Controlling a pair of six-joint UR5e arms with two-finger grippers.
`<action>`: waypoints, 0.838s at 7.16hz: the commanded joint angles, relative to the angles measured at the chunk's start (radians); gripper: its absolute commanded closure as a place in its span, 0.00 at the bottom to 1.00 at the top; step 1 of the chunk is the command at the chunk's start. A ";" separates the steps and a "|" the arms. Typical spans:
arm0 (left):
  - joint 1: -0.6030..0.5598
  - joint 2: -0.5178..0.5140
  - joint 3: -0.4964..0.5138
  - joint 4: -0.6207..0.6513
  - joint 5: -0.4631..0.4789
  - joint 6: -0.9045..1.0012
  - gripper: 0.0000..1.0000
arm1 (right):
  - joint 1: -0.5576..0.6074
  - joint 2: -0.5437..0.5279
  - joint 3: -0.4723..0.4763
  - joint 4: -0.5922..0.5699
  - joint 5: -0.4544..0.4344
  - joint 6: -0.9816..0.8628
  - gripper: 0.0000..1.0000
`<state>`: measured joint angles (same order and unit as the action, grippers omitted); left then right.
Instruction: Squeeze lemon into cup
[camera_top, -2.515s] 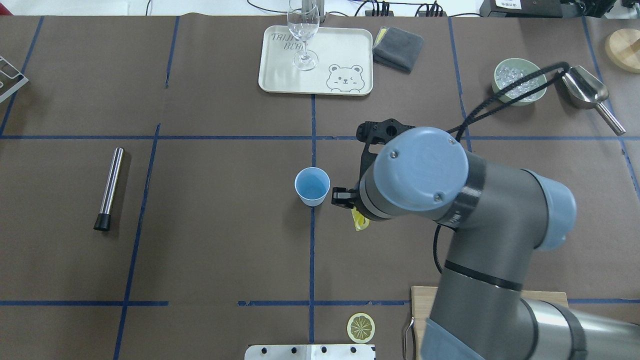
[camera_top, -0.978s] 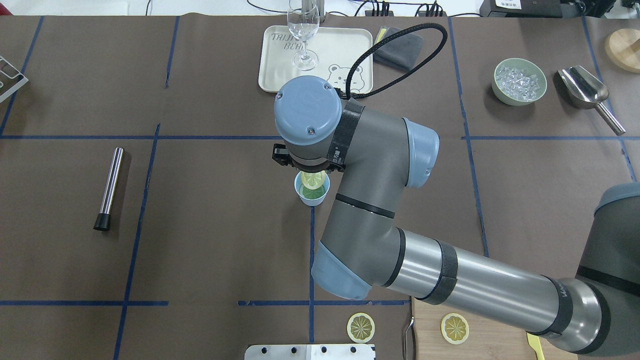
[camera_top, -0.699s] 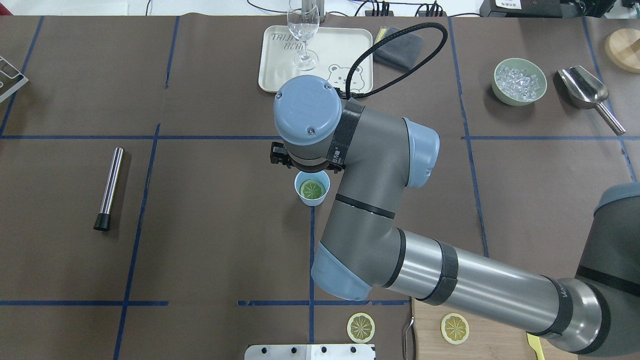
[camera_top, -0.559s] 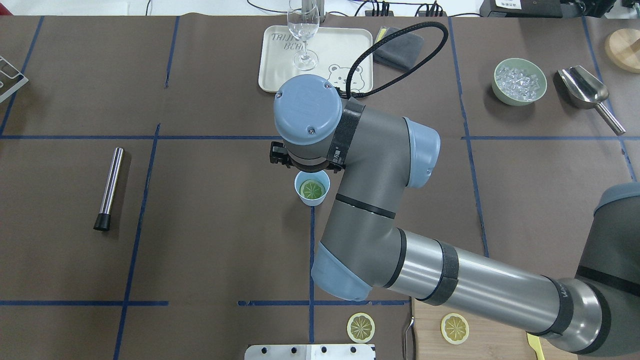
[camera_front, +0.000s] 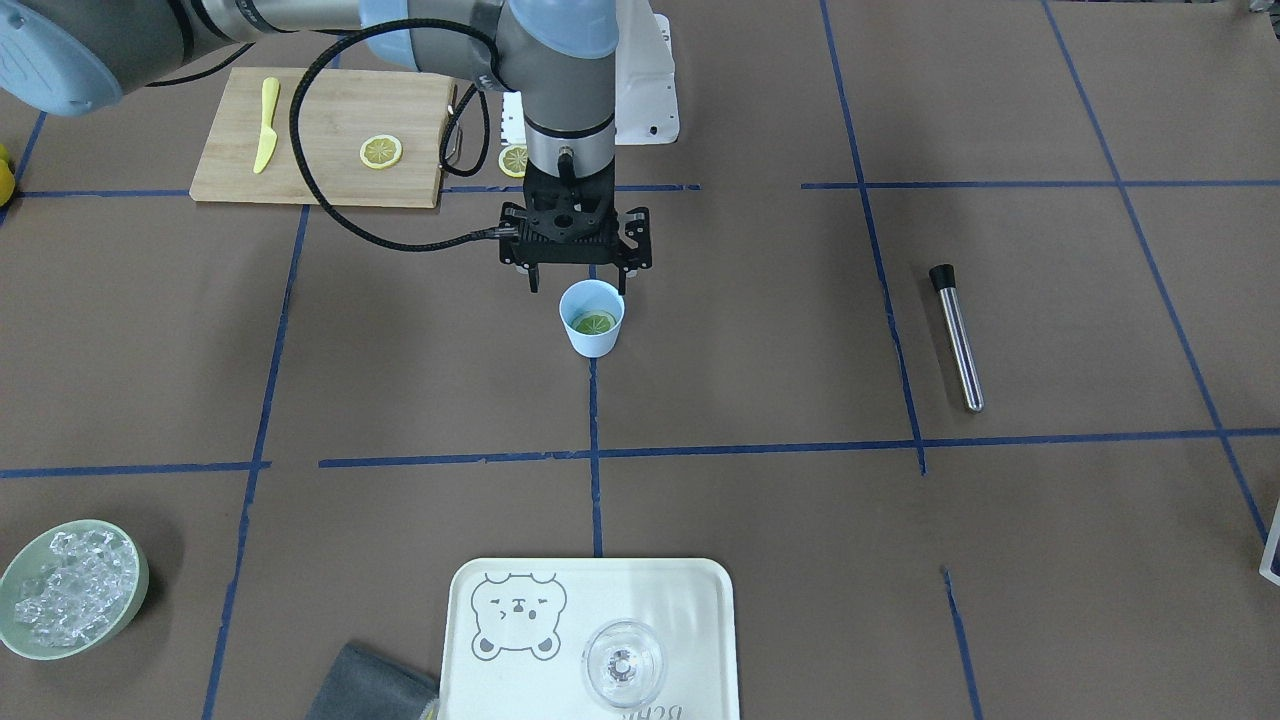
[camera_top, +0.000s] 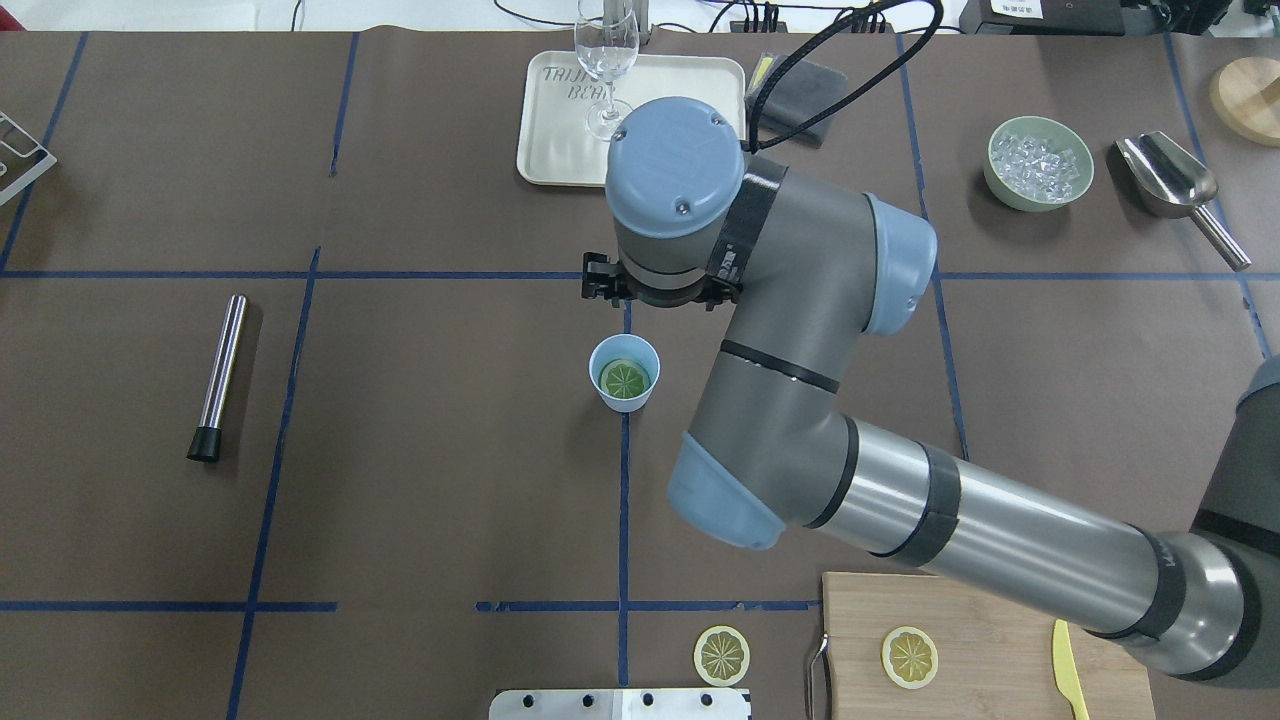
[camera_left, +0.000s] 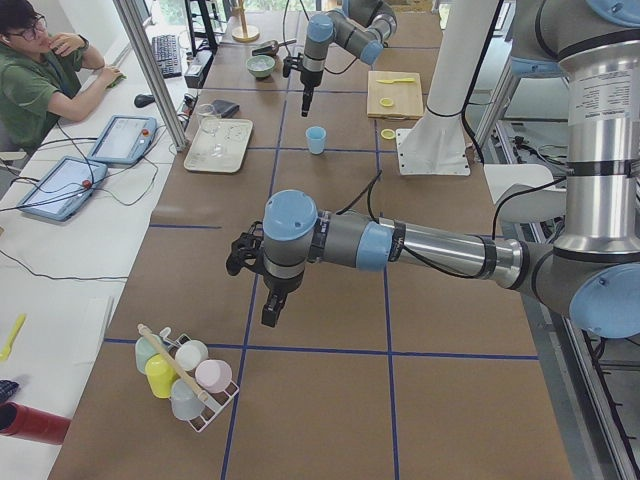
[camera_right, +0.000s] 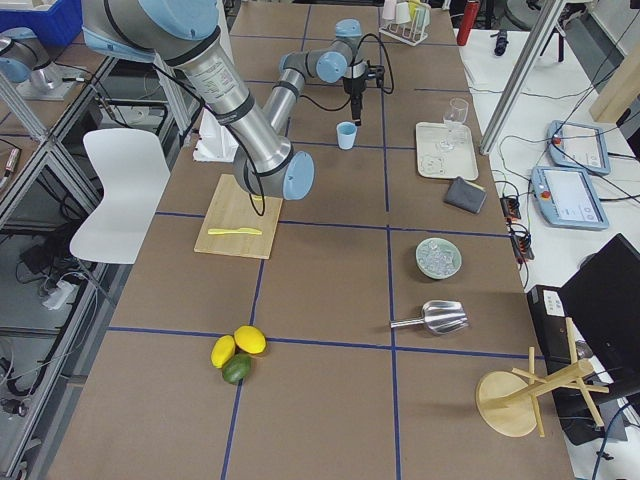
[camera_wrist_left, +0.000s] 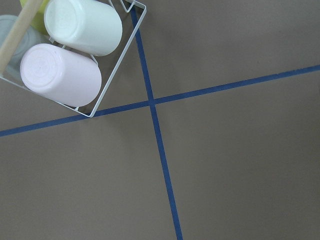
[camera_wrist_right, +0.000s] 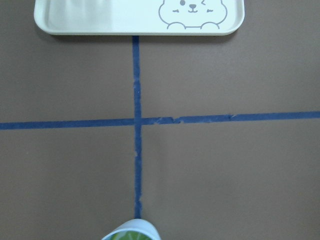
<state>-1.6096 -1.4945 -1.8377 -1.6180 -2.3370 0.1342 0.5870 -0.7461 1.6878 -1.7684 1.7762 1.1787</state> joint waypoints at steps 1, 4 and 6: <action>0.002 -0.090 0.012 -0.065 0.054 -0.030 0.00 | 0.129 -0.166 0.096 0.003 0.083 -0.216 0.00; 0.083 -0.124 0.014 -0.059 0.068 -0.045 0.00 | 0.431 -0.414 0.133 0.000 0.305 -0.790 0.00; 0.179 -0.160 -0.003 -0.066 0.074 -0.274 0.00 | 0.638 -0.639 0.150 0.003 0.382 -1.135 0.00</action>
<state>-1.4916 -1.6310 -1.8331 -1.6788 -2.2677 -0.0052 1.0978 -1.2502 1.8299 -1.7679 2.1081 0.2691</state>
